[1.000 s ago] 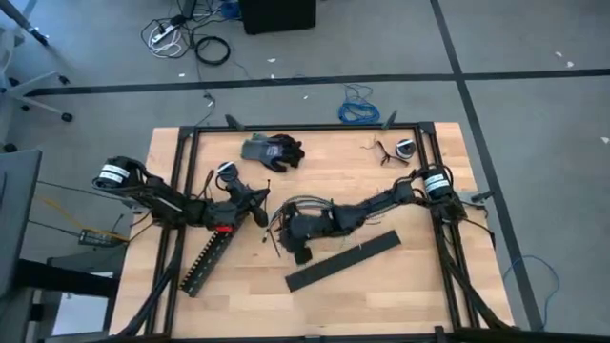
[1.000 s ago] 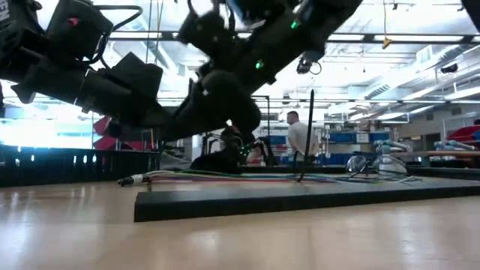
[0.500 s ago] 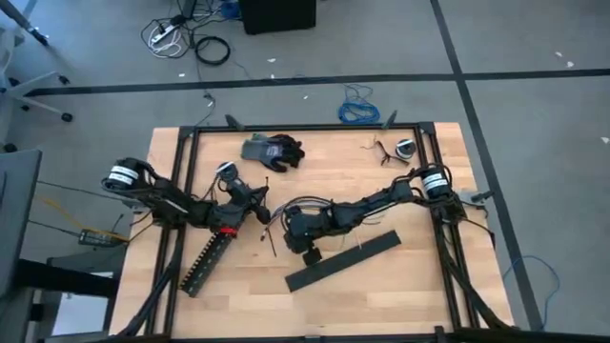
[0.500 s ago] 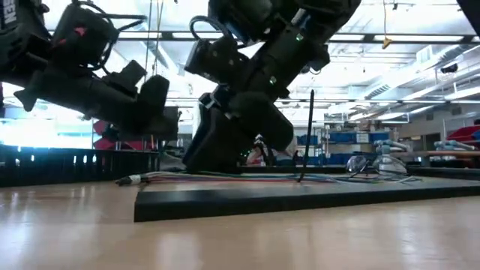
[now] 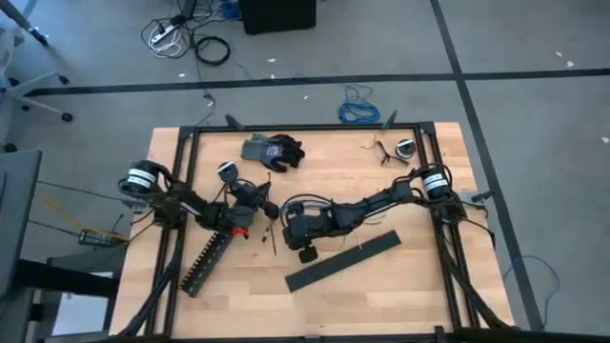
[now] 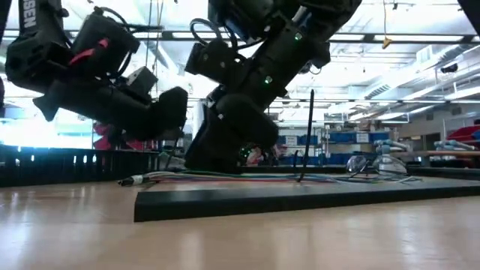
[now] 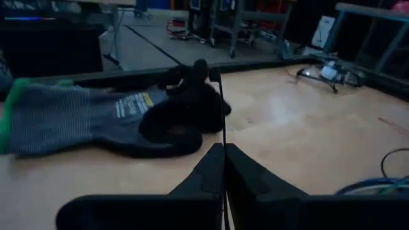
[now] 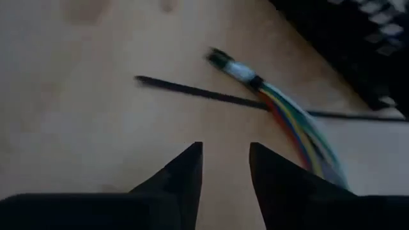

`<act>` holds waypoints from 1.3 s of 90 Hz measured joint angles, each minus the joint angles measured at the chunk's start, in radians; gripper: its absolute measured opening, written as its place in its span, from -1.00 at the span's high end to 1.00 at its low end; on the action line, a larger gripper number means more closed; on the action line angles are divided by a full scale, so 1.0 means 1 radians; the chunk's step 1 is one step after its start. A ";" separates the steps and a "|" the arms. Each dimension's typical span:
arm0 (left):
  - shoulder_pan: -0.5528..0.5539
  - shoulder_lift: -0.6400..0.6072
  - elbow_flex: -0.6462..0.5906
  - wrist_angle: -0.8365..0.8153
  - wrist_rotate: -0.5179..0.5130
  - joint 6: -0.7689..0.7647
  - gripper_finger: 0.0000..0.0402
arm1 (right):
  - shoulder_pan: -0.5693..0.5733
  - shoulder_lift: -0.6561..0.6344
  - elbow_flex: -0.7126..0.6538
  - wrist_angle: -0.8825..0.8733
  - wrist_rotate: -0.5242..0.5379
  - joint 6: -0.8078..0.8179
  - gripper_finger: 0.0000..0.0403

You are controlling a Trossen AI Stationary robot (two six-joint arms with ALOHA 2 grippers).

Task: Ziptie cables
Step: Wrap the other black zip tie on the cable wires

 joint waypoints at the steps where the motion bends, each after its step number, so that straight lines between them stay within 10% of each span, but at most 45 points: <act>1: 0.000 -0.002 0.000 -0.001 -0.003 0.001 1.00 | -0.002 0.000 0.000 -0.005 0.009 0.001 0.38; 84: -0.001 -0.002 0.057 -0.193 -0.087 -0.105 1.00 | -0.164 0.000 -0.010 -0.103 -0.046 0.032 0.44; 117: -0.001 -0.003 0.057 -0.193 -0.080 -0.100 1.00 | -0.205 -0.003 -0.011 -0.132 -0.231 0.080 0.98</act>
